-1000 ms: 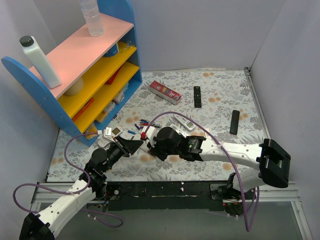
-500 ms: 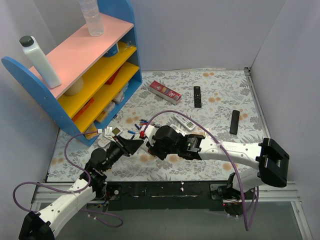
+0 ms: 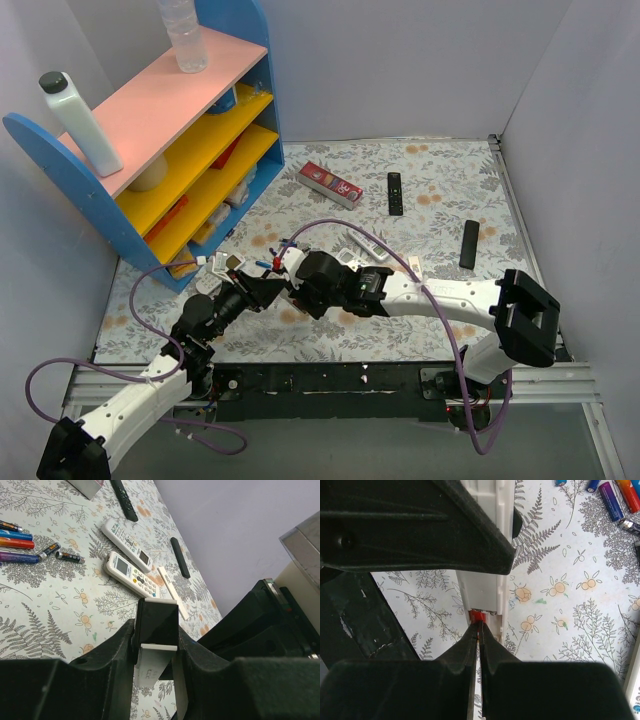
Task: Load the batteries into the remote control
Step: Load the battery into the remote control, then pick up the battery from the center of the board.
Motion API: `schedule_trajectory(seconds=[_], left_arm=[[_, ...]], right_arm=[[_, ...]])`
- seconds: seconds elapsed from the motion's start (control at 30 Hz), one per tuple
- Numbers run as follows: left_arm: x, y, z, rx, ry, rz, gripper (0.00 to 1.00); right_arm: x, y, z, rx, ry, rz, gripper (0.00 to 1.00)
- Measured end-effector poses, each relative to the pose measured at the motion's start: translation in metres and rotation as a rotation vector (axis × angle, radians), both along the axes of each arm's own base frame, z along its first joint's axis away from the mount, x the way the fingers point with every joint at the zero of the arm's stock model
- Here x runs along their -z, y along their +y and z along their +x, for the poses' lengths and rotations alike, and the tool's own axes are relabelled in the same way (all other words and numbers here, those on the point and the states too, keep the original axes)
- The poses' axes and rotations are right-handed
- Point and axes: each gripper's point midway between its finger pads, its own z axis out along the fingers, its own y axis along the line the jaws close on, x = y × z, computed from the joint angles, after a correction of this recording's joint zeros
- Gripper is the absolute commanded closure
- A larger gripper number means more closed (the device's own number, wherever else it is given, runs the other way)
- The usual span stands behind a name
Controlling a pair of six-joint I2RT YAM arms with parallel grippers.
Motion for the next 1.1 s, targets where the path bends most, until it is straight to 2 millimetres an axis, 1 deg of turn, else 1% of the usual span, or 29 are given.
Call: schedule_trajectory(seconds=[0.13,0.27,0.33,0.37,0.47,0.53,0.6,0.67,0.77,0.83,0.9,0.97,1.1], left_arm=[[0.003,0.003,0.002,-0.024,0.012,0.008,1.00],[0.008,0.010,0.006,-0.076,0.051,0.002,1.00],[0.012,0.013,0.007,-0.099,0.080,-0.002,1.00],[0.016,0.014,0.007,-0.109,0.099,0.002,1.00],[0.034,0.020,0.009,-0.155,0.166,0.041,1.00],[0.046,0.026,0.011,-0.191,0.210,0.077,1.00],[0.057,0.033,0.012,-0.227,0.254,0.112,1.00],[0.063,0.038,0.012,-0.255,0.283,0.134,1.00],[0.068,0.043,0.011,-0.277,0.313,0.148,1.00],[0.067,0.044,0.011,-0.286,0.320,0.149,1.00],[0.068,0.046,0.010,-0.292,0.325,0.150,1.00],[0.067,0.047,0.009,-0.295,0.325,0.150,1.00],[0.064,0.049,0.008,-0.300,0.313,0.141,1.00]], right_arm=[[-0.001,0.002,-0.001,-0.006,0.008,0.010,0.88],[-0.005,0.005,-0.001,-0.014,0.001,0.029,0.82],[-0.008,0.006,0.000,-0.020,-0.007,0.038,0.80],[-0.010,0.006,0.000,-0.022,-0.013,0.043,0.77],[-0.019,0.007,0.004,-0.026,-0.030,0.060,0.71],[-0.029,0.009,0.011,-0.023,-0.048,0.080,0.69],[-0.040,0.010,0.023,-0.015,-0.065,0.100,0.66],[-0.049,0.008,0.040,-0.001,-0.076,0.122,0.65],[-0.059,0.002,0.069,0.018,-0.093,0.156,0.65],[-0.062,0.000,0.090,0.026,-0.109,0.165,0.64],[-0.058,0.002,0.112,0.024,-0.124,0.152,0.64],[-0.050,0.008,0.129,0.009,-0.135,0.134,0.64],[-0.021,0.022,0.154,-0.037,-0.142,0.075,0.66]])
